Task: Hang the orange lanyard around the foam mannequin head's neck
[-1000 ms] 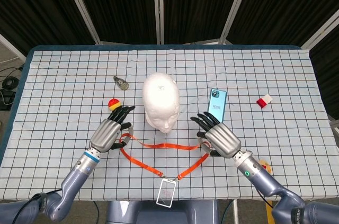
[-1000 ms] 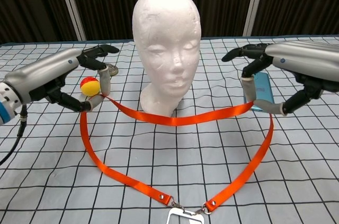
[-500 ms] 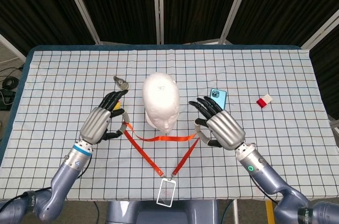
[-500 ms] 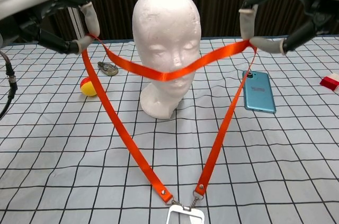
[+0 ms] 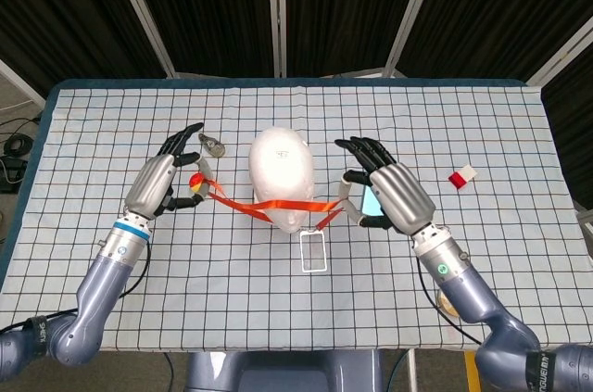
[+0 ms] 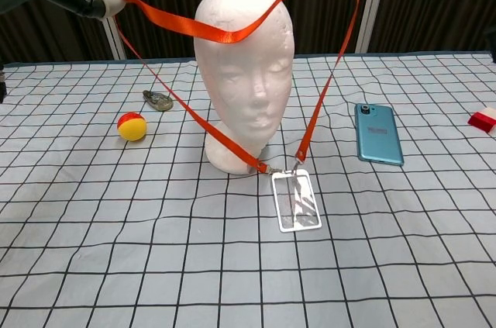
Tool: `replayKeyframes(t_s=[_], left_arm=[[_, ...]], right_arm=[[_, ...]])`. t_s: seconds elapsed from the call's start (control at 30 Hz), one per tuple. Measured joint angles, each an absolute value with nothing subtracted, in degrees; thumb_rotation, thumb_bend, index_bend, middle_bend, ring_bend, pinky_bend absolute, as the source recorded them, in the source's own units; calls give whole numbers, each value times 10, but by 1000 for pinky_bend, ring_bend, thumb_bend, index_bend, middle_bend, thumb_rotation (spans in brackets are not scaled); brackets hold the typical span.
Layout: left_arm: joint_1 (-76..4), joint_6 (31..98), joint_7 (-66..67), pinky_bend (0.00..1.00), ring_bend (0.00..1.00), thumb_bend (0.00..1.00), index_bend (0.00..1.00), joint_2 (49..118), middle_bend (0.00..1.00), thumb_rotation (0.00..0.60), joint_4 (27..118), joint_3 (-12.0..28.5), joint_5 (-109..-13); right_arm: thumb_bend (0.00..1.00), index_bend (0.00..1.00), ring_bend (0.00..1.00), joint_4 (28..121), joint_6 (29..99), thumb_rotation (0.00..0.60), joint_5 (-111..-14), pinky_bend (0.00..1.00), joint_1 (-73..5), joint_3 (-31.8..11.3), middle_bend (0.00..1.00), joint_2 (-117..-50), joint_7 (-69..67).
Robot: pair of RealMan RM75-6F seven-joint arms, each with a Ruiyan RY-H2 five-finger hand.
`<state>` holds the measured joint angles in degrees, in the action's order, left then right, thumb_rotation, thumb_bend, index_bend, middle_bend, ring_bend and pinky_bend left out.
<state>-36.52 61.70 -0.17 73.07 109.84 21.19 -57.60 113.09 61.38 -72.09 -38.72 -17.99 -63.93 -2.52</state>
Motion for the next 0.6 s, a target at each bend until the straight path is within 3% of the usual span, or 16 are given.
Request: replayKeyframes(t_s=[0.6], left_arm=[[-464, 550, 33, 0, 0, 502, 627, 700, 0, 600, 1064, 283, -350]], right_arm=[[437, 787, 0, 1015, 543, 600, -529, 0, -464, -262, 84, -663, -72]])
